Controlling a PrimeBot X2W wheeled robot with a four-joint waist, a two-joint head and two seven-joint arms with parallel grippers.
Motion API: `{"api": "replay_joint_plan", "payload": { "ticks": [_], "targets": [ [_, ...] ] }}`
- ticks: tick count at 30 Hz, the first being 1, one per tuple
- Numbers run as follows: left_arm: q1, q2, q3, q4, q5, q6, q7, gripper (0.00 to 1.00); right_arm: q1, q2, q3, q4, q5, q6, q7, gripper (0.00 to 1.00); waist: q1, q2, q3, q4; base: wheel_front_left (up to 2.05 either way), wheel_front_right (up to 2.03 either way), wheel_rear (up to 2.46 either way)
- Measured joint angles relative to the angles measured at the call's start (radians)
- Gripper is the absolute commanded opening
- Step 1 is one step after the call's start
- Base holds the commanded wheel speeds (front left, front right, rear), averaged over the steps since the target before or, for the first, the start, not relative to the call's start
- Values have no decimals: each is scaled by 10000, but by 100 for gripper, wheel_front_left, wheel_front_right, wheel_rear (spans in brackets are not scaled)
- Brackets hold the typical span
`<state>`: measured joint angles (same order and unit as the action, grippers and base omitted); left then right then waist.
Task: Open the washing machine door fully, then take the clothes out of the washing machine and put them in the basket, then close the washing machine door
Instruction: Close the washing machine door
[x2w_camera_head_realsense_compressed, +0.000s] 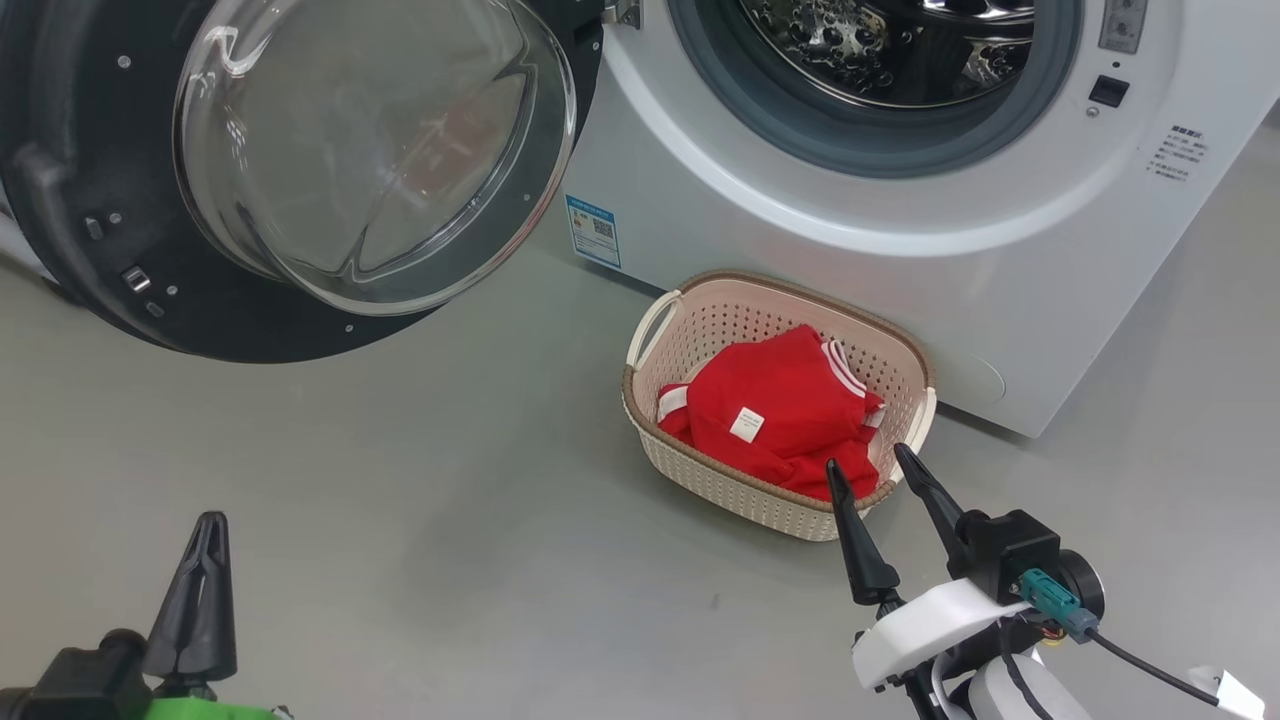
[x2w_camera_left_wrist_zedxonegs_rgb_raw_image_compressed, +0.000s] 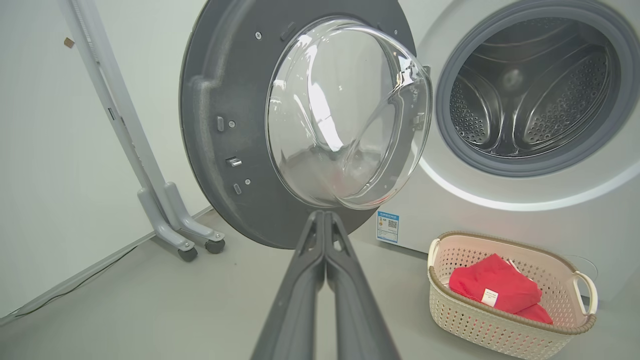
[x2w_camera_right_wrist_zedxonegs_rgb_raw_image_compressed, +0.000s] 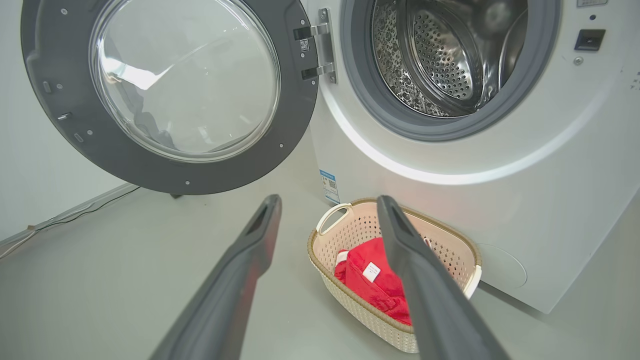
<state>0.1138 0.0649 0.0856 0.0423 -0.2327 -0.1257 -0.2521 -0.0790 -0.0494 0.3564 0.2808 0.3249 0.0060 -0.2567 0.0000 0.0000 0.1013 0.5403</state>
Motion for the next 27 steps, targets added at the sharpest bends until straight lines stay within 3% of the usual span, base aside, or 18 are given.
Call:
{"api": "replay_joint_plan", "payload": {
  "ticks": [12,21,27],
  "targets": [
    [-282,416,1275,-842,-290,0,-2,0,-221,-4,-82,-163,-153,-150,0,100,0,0,387,-7,0,0,0],
    [-1459,2562,3241,-968,-560,0,-48,0,-222,-46,-178,-299,-575,-441,0,100,0,0,886,-66,0,0,0],
    [-2365,3636,4566,182,-2345,0,-56,0,-299,-100,-13,-316,-867,-454,0,100,0,0,1325,-297,0,0,0]
  ]
}}
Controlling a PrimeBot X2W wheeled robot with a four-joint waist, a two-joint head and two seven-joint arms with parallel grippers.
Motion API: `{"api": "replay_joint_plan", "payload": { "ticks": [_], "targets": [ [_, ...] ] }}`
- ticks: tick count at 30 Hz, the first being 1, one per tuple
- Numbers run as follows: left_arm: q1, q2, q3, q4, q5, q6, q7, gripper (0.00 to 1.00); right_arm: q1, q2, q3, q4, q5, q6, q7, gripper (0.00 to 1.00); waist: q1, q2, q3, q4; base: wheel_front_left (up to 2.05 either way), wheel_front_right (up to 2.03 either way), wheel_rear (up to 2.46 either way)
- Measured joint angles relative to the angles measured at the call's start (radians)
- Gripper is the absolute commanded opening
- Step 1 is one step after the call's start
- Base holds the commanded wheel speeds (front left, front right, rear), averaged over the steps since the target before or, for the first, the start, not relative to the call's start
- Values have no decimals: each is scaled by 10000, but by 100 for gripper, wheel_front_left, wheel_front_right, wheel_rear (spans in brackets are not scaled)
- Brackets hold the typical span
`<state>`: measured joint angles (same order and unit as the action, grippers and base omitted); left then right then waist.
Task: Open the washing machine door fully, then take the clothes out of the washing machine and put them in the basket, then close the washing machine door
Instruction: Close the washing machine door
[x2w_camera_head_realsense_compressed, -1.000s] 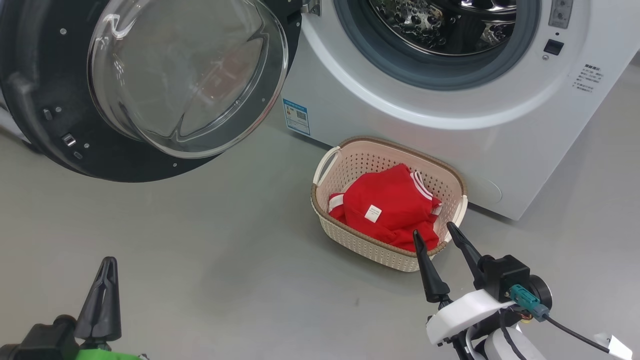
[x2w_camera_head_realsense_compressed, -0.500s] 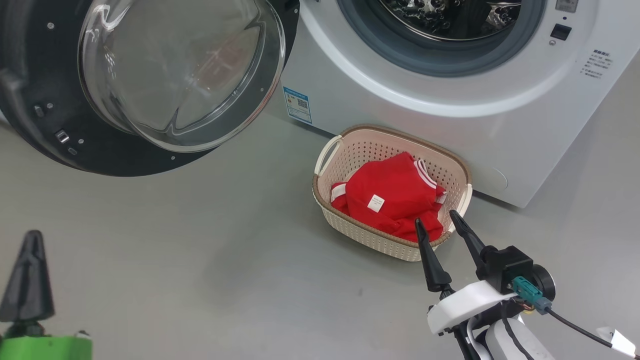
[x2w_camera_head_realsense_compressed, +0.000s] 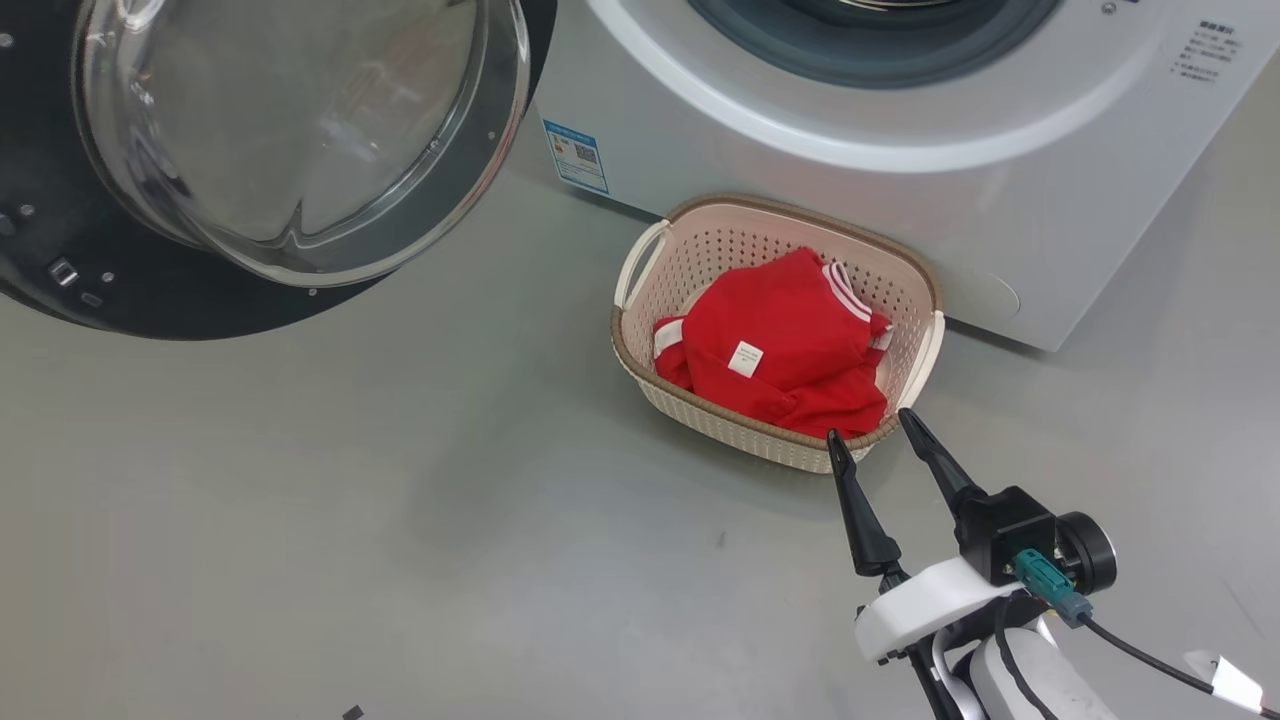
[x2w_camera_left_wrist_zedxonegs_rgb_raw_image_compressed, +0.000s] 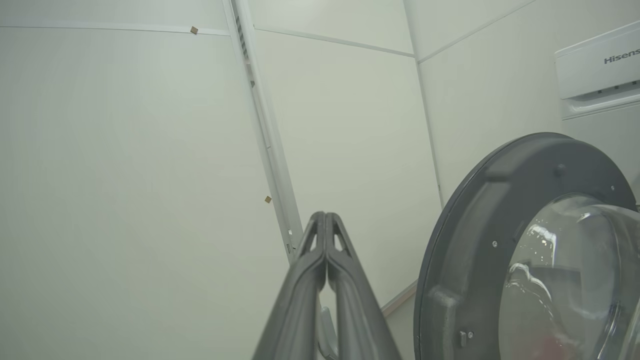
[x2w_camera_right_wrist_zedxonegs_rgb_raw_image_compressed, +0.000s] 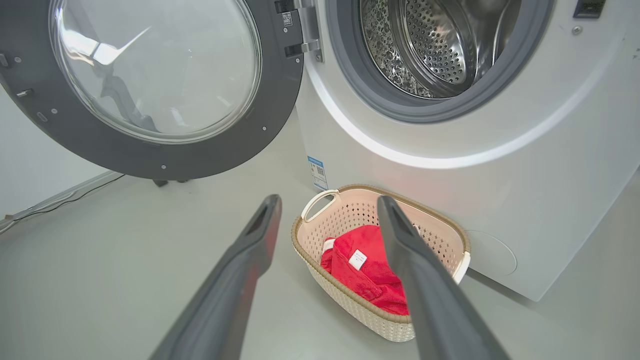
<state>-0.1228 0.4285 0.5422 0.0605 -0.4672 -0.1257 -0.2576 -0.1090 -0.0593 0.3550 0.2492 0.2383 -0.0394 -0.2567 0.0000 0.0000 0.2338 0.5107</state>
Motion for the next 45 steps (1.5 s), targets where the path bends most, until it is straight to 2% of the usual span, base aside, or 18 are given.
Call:
{"api": "replay_joint_plan", "payload": {
  "ticks": [3,4,5,6,8,14,21,24,30,45],
  "targets": [
    [-396,625,387,867,-591,0,0,0,-206,-56,79,-8,-136,0,0,100,0,0,232,-154,0,0,0],
    [-396,625,387,867,-591,0,0,0,-206,-56,79,-8,-136,0,0,100,0,0,232,-154,0,0,0],
    [-483,817,435,1131,-853,0,0,0,-292,-69,113,-8,-198,0,0,100,0,0,300,-216,0,0,0],
    [-728,1053,522,1722,-1609,0,-2,0,-453,-71,159,-17,-305,0,0,100,0,0,423,-359,0,0,0],
    [-874,1112,550,2015,-2038,0,23,0,-516,-69,173,-27,-322,0,0,100,0,0,480,-433,0,0,0],
    [-2585,1108,1133,3601,-5745,0,1417,0,-677,-69,247,-54,-468,0,0,100,0,0,775,-892,0,0,0],
    [-3780,1616,2936,5846,-7634,0,3003,0,-779,-67,320,-54,-562,-73,0,100,0,0,1027,-1431,0,0,0],
    [-3992,1996,3323,6477,-7917,134,3513,0,-780,-69,326,-71,-568,-88,0,100,0,0,1122,-1664,0,0,0],
    [-4349,2577,3935,7630,-8270,683,4008,0,-803,-65,382,-82,-635,-109,0,100,0,0,1303,-2102,0,0,0],
    [-5270,3116,3599,8830,-8838,690,5636,0,-1087,-52,454,-222,-650,-178,-2,100,0,0,1768,-2840,0,0,0]
  ]
}}
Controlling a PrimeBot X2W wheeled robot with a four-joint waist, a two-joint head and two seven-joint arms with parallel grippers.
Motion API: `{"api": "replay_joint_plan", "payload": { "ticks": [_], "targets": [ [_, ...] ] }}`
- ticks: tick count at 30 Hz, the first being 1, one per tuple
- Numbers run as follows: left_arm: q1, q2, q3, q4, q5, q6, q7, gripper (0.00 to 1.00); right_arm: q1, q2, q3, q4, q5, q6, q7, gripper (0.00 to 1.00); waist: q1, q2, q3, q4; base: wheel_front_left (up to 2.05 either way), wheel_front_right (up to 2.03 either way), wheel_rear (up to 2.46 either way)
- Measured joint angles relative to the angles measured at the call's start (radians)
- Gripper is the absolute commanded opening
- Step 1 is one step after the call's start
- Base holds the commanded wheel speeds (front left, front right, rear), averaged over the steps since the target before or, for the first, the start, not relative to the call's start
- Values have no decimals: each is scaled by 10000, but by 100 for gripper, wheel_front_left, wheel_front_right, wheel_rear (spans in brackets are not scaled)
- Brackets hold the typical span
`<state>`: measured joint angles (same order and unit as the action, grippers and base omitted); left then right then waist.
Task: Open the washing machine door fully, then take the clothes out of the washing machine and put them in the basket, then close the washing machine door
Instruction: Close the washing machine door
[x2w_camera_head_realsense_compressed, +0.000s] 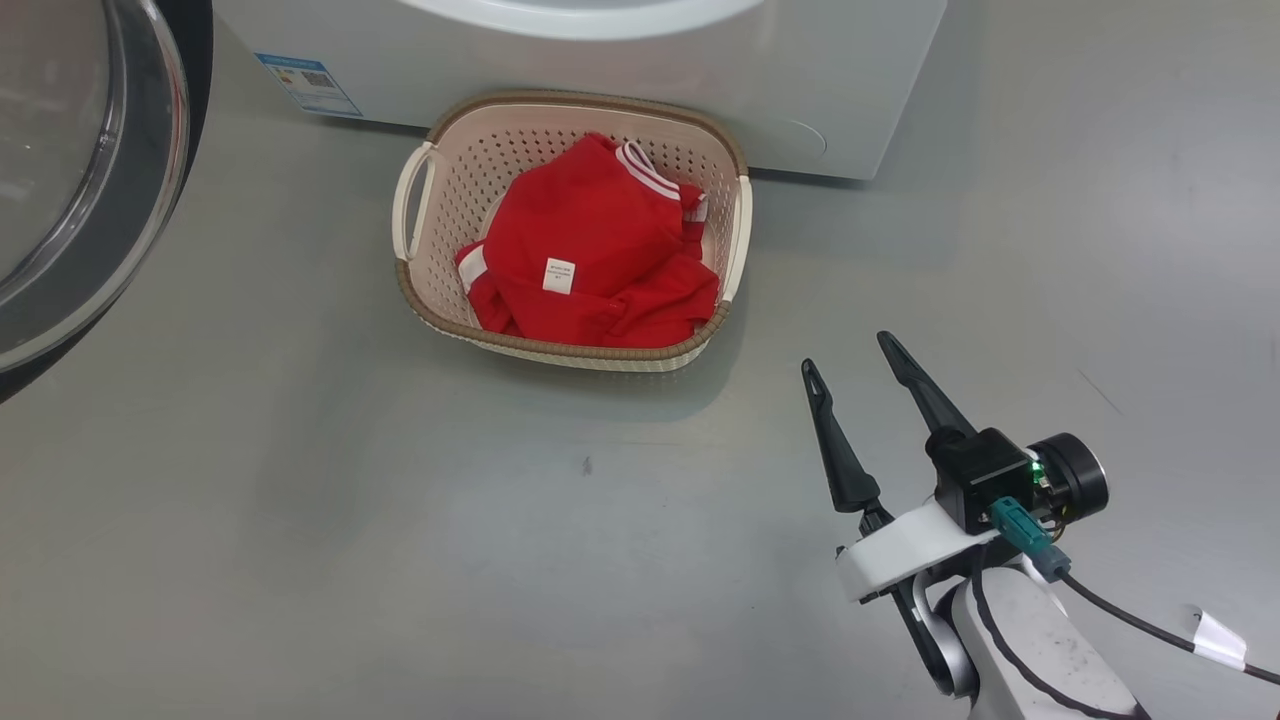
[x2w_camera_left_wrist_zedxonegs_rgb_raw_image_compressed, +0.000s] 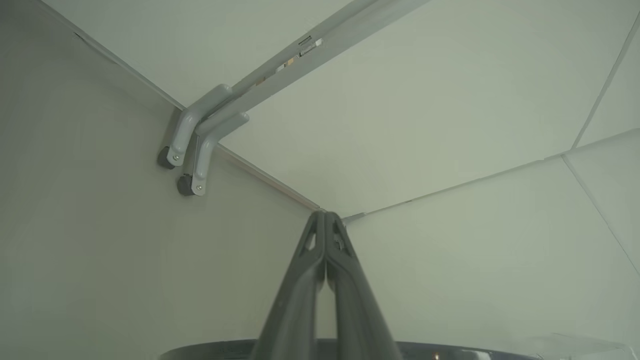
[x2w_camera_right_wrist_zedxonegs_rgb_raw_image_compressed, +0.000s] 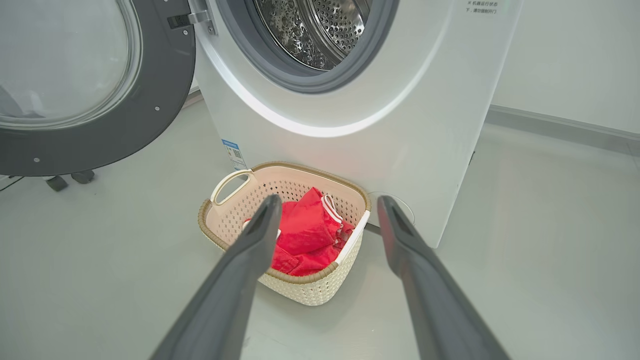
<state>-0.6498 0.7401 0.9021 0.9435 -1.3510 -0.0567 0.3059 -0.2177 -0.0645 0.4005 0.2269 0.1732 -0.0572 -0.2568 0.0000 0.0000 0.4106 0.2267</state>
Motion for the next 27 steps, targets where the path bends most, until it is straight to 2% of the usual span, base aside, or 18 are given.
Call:
{"api": "replay_joint_plan", "payload": {
  "ticks": [3,12,16,27],
  "targets": [
    [-385,-12,-324,178,-130,0,612,0,0,2,-40,-29,0,-69,0,100,0,0,58,-60,0,0,0],
    [-873,-6,-686,550,-153,-4,1532,0,-12,8,-29,-63,-2,-71,0,100,0,0,134,-152,0,0,0],
    [-1214,-27,-978,583,-500,-125,2282,0,-22,13,0,-71,-4,-88,2,100,0,0,155,-187,0,0,0],
    [-1347,136,-1028,1183,-564,-151,3012,0,-51,17,13,-82,-6,-161,0,100,0,0,165,-265,0,0,0]
  ]
}}
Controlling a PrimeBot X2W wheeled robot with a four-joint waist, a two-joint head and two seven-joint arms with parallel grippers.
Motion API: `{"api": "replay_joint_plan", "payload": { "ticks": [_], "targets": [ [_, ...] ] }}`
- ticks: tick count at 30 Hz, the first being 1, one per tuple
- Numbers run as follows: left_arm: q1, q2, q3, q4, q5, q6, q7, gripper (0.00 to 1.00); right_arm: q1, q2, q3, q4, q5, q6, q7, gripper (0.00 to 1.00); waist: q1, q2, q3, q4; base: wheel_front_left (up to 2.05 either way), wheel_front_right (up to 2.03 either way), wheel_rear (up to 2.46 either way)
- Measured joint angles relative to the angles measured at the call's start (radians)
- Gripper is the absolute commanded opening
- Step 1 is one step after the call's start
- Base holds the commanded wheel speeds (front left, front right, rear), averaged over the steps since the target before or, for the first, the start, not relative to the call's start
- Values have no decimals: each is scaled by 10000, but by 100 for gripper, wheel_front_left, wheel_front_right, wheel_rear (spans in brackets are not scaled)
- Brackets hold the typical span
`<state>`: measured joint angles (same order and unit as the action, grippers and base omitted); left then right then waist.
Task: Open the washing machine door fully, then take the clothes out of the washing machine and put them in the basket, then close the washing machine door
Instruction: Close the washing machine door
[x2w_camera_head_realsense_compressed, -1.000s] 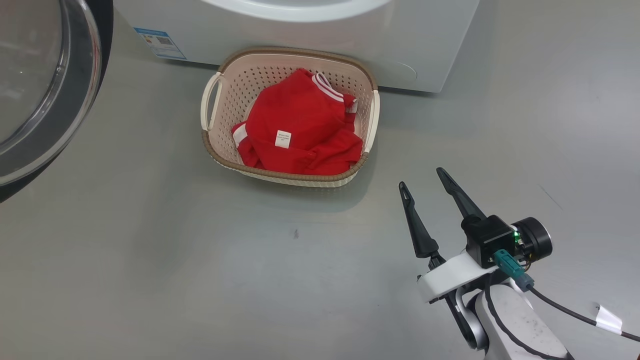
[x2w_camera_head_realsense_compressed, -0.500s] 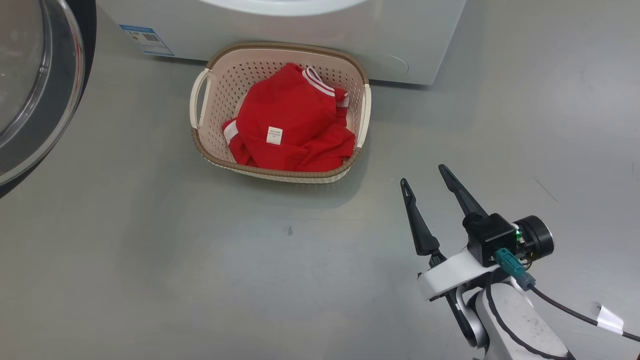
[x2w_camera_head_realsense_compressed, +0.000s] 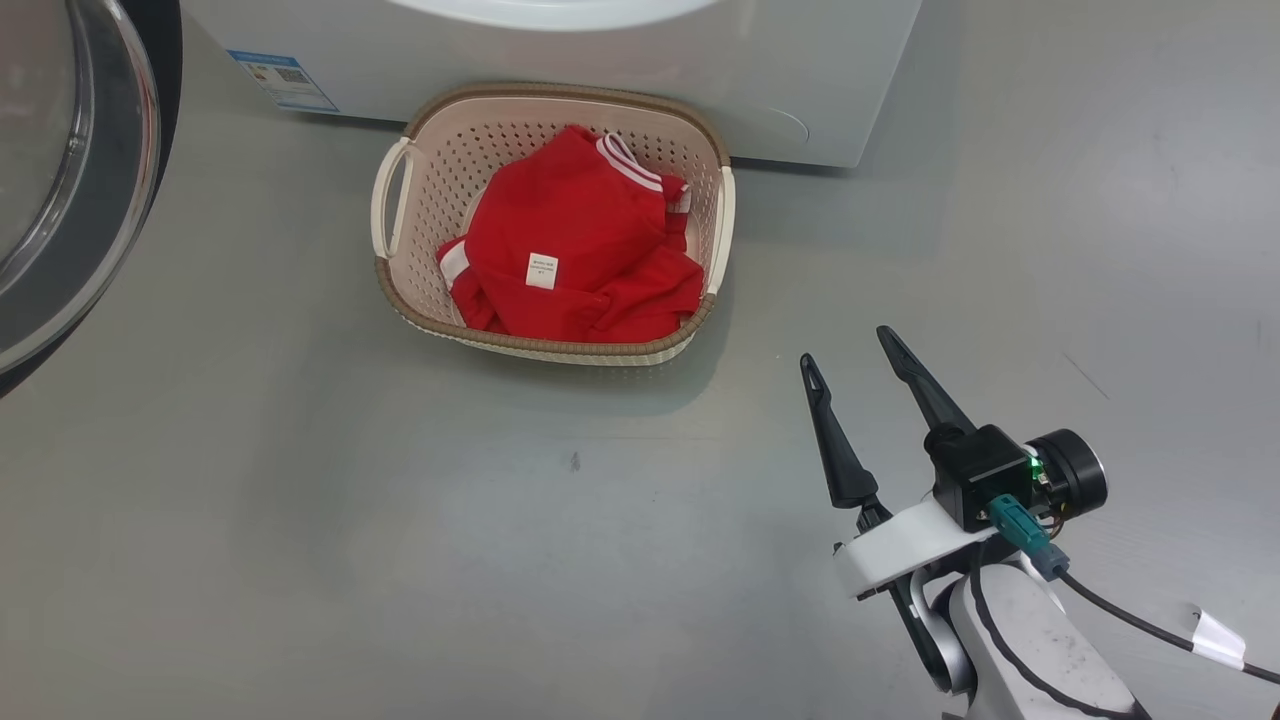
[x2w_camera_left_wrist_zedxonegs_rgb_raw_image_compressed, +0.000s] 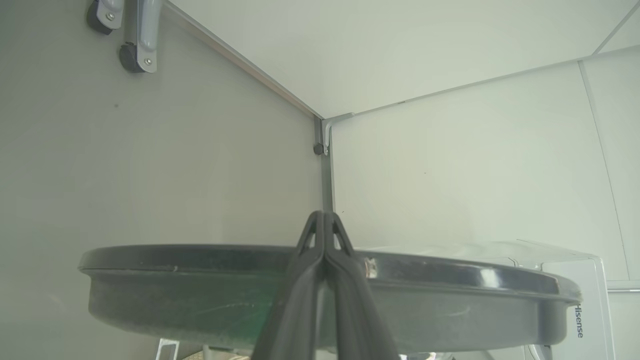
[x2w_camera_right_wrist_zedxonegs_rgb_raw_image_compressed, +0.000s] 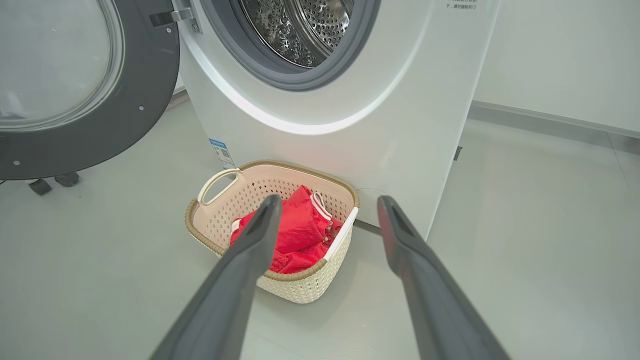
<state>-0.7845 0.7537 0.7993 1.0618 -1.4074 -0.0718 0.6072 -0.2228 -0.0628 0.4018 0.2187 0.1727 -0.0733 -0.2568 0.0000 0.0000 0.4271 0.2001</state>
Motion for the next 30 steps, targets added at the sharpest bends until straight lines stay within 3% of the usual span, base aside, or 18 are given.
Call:
{"api": "replay_joint_plan", "payload": {
  "ticks": [19,30],
  "targets": [
    [-363,44,-543,328,-167,-311,1873,0,-34,4,-75,2,2,-13,0,100,0,0,-58,-31,0,0,0],
    [-353,-644,-953,263,-495,-481,3476,0,-16,8,-217,52,21,-98,2,100,0,0,-394,242,0,0,0]
  ]
}}
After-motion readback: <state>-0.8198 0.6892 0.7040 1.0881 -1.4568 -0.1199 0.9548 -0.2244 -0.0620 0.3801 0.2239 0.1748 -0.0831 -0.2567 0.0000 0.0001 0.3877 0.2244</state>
